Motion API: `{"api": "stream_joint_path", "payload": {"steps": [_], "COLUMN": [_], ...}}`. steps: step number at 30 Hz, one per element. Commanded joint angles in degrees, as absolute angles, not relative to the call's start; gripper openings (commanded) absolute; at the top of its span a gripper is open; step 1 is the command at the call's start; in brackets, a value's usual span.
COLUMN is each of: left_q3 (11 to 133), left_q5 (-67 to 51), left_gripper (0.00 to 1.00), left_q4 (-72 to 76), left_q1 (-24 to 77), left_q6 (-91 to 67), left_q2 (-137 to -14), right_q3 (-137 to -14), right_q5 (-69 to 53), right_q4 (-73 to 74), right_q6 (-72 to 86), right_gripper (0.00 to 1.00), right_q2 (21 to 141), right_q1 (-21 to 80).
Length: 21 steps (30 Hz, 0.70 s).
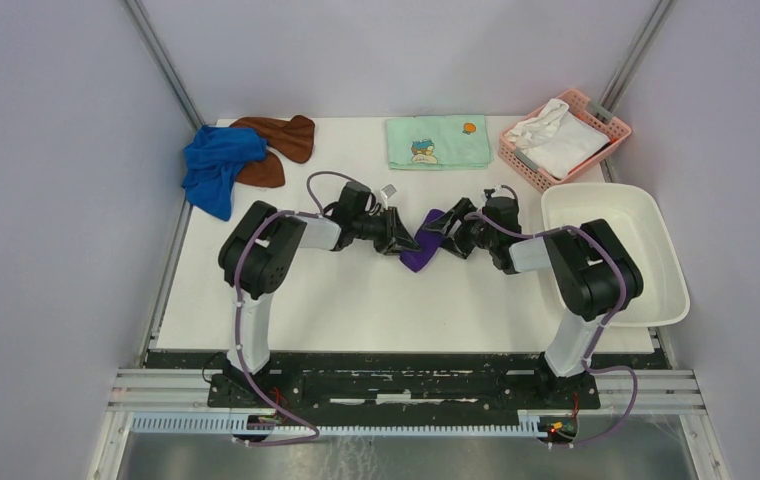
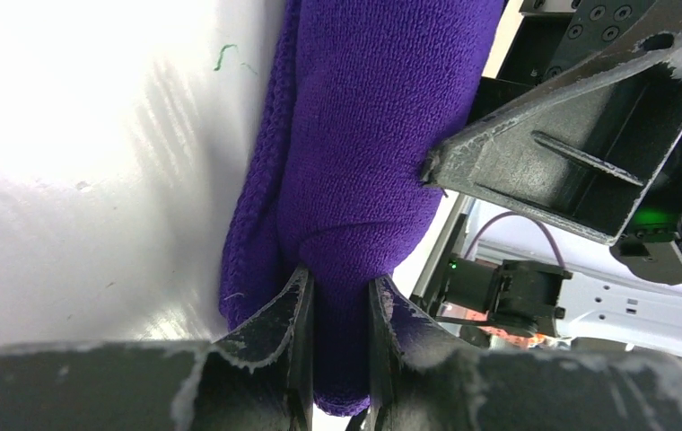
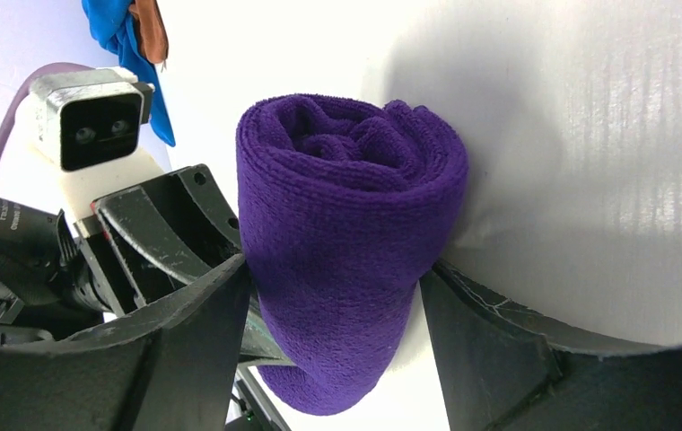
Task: Roll the towels
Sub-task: Roll the towel at the center of the board, then pick up the towel at the center of the board.
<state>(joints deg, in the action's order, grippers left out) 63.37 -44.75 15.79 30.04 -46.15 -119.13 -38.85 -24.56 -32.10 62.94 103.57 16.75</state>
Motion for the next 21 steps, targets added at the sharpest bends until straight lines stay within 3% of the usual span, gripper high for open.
{"api": "stream_joint_path", "payload": {"steps": [1,12,17,21], "left_q3": [60.0,59.8,60.0,59.1], "left_q5": [-45.0,-45.4,-45.3,-44.2], "left_gripper": [0.19,0.24,0.30,0.40], "left_q4": [14.0,15.2,14.7,14.2], "left_q1": [29.5,29.4,29.4,29.4], "left_q6": [-50.9,-52.5,-51.9,-51.6], "left_q2": [-122.8,-125.5,-126.6,-125.4], "right_q3": [-37.5,-42.1,-43.0,-44.0], "right_q5": [-25.0,-22.1,-21.5,-20.2], "right_q4": [-27.7,-19.3,-18.1,-14.9], "right_q6": [59.3,55.8,55.0,53.7], "right_gripper": [0.78,0.72,0.56,0.41], "right_q2": [105.3,109.0,109.5,107.0], "right_q1": [17.2,20.7,21.0,21.0]}}
